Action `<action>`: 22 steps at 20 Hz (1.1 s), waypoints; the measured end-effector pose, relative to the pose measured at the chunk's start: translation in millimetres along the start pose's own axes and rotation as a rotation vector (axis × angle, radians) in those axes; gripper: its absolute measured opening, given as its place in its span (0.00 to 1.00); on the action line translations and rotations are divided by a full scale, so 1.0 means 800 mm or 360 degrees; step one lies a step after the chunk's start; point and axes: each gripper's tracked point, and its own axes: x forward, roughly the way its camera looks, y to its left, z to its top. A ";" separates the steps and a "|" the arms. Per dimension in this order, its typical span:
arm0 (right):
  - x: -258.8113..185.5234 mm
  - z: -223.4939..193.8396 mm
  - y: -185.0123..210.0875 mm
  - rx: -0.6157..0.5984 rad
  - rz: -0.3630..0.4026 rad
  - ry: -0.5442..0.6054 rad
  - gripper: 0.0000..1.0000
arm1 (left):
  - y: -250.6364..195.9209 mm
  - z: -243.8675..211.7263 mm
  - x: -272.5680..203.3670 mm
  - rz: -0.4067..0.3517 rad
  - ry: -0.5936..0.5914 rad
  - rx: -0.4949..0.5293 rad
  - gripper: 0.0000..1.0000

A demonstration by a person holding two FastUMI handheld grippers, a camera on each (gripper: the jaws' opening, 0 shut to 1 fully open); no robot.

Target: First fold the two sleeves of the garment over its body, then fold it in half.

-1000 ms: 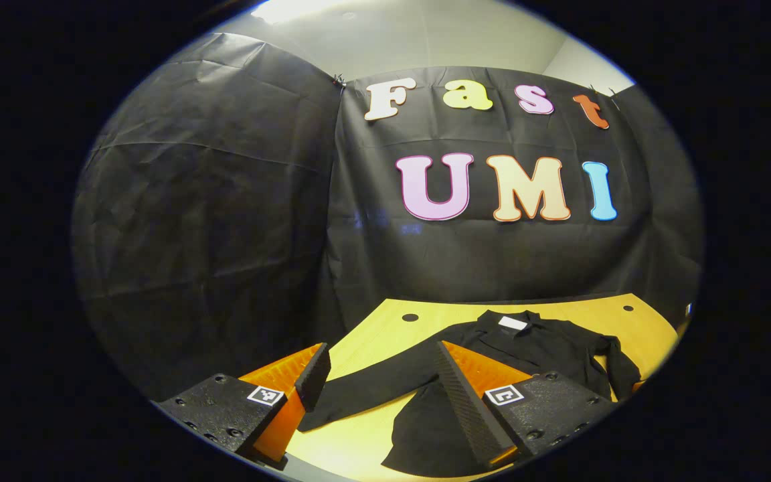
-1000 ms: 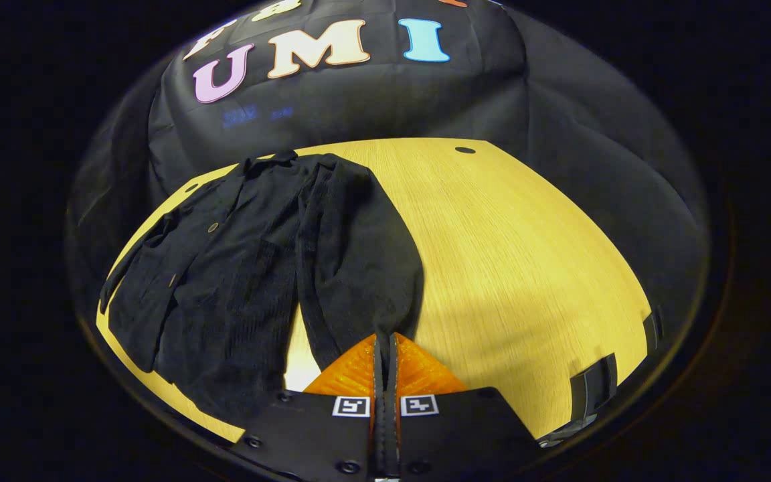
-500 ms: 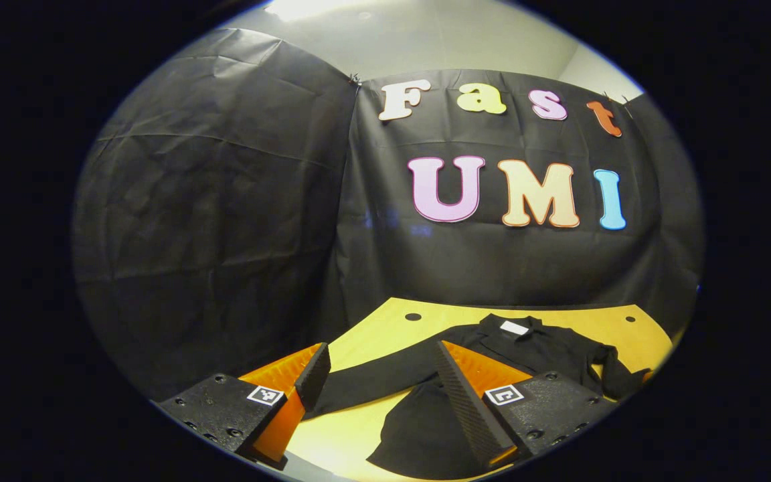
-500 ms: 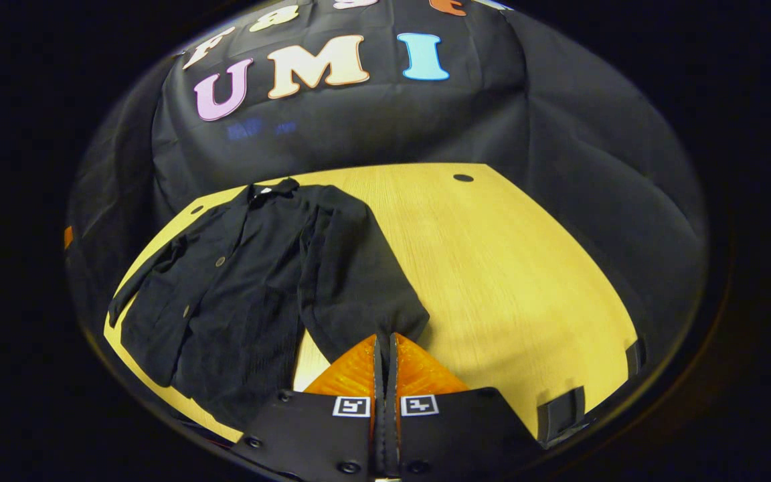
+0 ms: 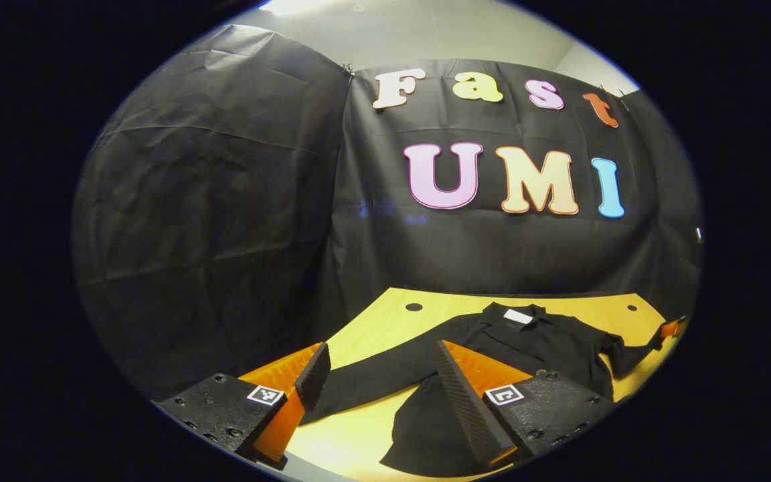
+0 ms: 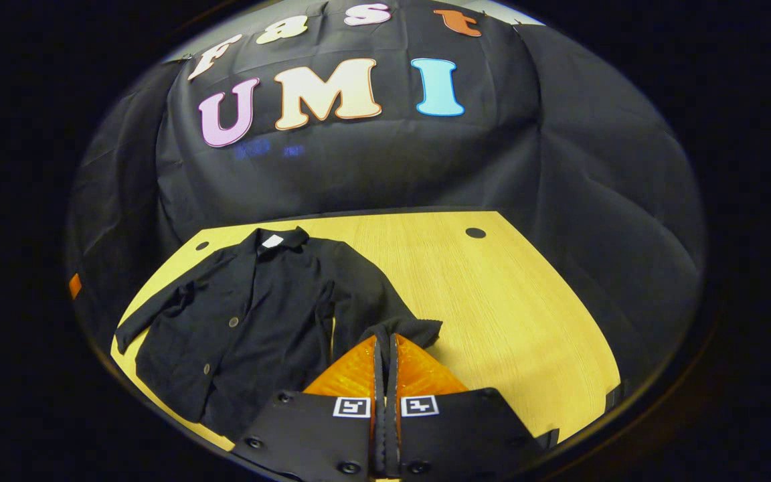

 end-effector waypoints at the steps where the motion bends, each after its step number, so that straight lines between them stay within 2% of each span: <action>1: 0.006 0.013 0.009 -0.0002 0.0007 -0.0014 0.02 | 0.002 -0.002 0.005 -0.0014 0.0011 -0.0002 0.92; 4: 0.020 0.044 0.035 -0.0025 -0.0001 -0.0046 0.02 | 0.006 -0.014 0.017 -0.0052 0.0065 -0.0029 0.92; 11: 0.053 0.117 0.119 -0.0125 0.0069 -0.0129 0.02 | 0.007 -0.022 0.030 -0.0129 0.0090 -0.0037 0.93; 22: 0.109 0.200 0.241 -0.0244 0.0206 -0.0209 0.02 | 0.028 -0.037 0.056 -0.0151 0.0139 -0.0013 0.93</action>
